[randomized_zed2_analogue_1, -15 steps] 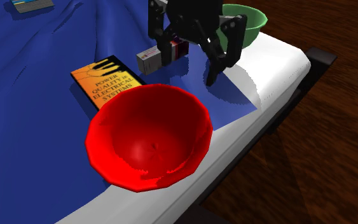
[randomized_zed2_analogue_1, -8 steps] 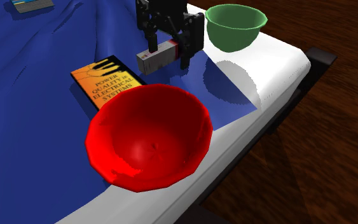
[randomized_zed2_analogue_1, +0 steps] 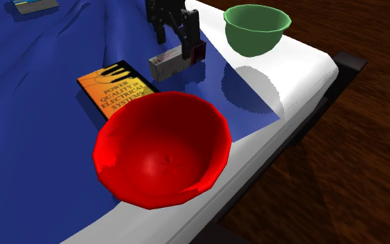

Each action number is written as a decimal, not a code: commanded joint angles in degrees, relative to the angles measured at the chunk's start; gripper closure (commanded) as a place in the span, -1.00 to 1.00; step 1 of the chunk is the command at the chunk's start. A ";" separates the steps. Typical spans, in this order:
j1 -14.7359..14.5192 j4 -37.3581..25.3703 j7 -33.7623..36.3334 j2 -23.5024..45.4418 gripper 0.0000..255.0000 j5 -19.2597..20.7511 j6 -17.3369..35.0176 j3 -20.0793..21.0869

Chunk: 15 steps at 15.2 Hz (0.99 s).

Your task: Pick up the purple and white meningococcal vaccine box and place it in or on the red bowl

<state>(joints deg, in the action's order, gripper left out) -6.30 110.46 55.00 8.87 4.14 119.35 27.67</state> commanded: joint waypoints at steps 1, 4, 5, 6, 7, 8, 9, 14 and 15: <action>-0.50 -1.26 1.46 2.06 -1.00 1.31 0.86 -0.13; -0.68 -0.11 1.88 3.08 -1.00 1.94 2.91 -0.30; -0.74 0.25 2.03 3.44 -1.00 2.16 3.58 -0.36; -0.80 0.59 2.19 3.81 -1.00 2.40 4.25 -0.42; -0.90 1.11 2.44 4.42 -1.00 2.79 5.30 -0.52; -0.90 1.11 2.44 4.42 -1.00 2.79 5.30 -0.53; -0.90 1.11 2.44 4.42 -1.00 2.78 5.31 -0.53; -0.90 1.11 2.44 4.42 -1.00 2.79 5.30 -0.53; -0.90 1.11 2.44 4.42 -1.00 2.78 5.30 -0.53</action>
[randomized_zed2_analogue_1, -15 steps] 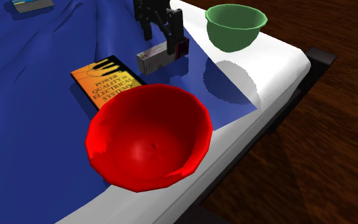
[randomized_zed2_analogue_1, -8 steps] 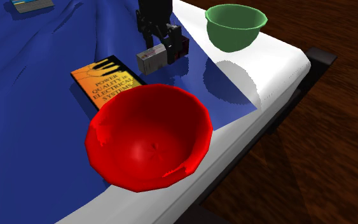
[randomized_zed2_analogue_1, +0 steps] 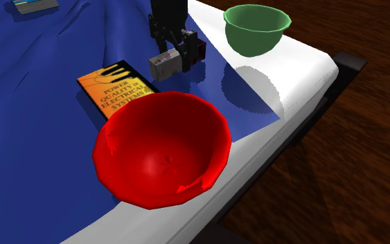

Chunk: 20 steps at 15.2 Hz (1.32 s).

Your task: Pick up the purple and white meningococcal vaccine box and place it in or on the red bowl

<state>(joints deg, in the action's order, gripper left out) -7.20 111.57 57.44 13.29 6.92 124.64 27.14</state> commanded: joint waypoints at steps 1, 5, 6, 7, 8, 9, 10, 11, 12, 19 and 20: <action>0.00 0.00 0.00 0.00 1.00 0.00 0.00 0.00; 0.00 0.00 0.00 0.00 1.00 0.00 0.00 0.00; 0.00 0.00 -0.01 0.00 1.00 0.00 0.00 0.00; 0.00 0.00 0.00 -0.01 1.00 0.00 0.00 0.00; 0.00 0.00 0.00 -0.01 1.00 0.00 0.00 0.00; 0.00 0.00 0.00 -0.01 1.00 0.00 0.00 0.00; 0.00 0.00 0.00 0.00 1.00 0.00 0.01 0.00; 0.06 -0.35 -0.15 -0.37 1.00 -0.24 -0.67 0.07; 0.11 -0.72 -0.30 -0.72 1.00 -0.46 -1.35 0.14; 0.42 -3.65 -1.19 -2.90 1.00 -1.83 -6.19 0.48; 0.45 -4.12 -1.30 -3.16 1.00 -1.99 -6.89 0.51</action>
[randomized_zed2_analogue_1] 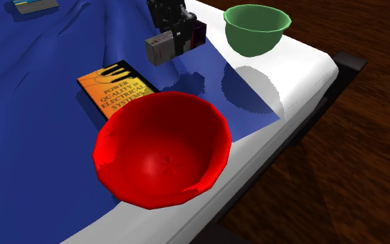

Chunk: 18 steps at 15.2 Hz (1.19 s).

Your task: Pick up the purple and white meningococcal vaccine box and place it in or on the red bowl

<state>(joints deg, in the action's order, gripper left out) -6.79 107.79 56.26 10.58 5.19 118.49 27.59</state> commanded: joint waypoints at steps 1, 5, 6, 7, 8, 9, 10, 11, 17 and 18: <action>0.07 -0.82 -0.22 -0.70 1.00 -0.42 -1.44 0.10; 0.17 -2.90 -0.58 -1.59 1.00 -0.96 -4.30 0.21; 0.18 -3.46 -0.65 -1.78 1.00 -1.08 -5.02 0.23; 0.20 -4.03 -0.72 -1.96 1.00 -1.18 -5.75 0.25; 0.21 -4.61 -0.79 -2.13 1.00 -1.28 -6.48 0.27; 0.22 -5.21 -0.85 -2.28 1.00 -1.38 -7.21 0.29; 0.23 -5.82 -0.91 -2.42 1.00 -1.46 -7.94 0.31; 0.23 -6.45 -0.96 -2.55 1.00 -1.54 -8.68 0.32; 0.20 -10.53 -1.16 -3.02 1.00 -1.84 -13.17 0.41; 0.18 -11.27 -1.17 -3.05 1.00 -1.86 -13.93 0.43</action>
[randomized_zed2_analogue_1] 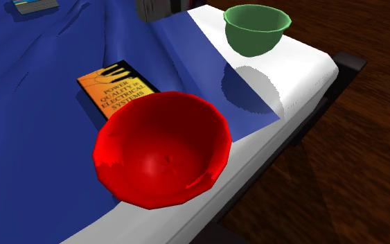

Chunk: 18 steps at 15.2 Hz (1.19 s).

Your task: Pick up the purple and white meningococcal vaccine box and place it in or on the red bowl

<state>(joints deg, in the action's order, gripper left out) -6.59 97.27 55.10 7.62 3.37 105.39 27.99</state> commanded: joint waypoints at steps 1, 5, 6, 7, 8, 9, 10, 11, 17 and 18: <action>-0.04 -1.50 -0.02 -0.10 1.00 -0.06 -1.60 0.04; -0.14 -4.34 -0.02 -0.03 1.00 -0.05 -4.38 0.10; 0.44 -1.12 -0.74 -2.81 1.00 -1.39 -3.60 0.04; 0.93 1.95 -1.49 -5.55 1.00 -2.72 -2.95 -0.06; 1.30 4.88 -2.28 -8.26 1.00 -4.03 -2.41 -0.23; 1.53 7.69 -3.08 -10.93 1.00 -5.31 -1.99 -0.49; 1.66 10.38 -3.88 -13.57 1.00 -6.54 -1.67 -0.81; 1.68 12.97 -4.68 -16.18 1.00 -7.73 -1.46 -1.19; 0.14 26.71 -8.83 -31.32 1.00 -13.43 -2.11 -4.17; -0.28 28.74 -9.38 -33.79 1.00 -14.14 -2.52 -4.71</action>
<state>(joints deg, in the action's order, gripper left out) -6.48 124.48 46.21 -23.60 -9.98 103.80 23.81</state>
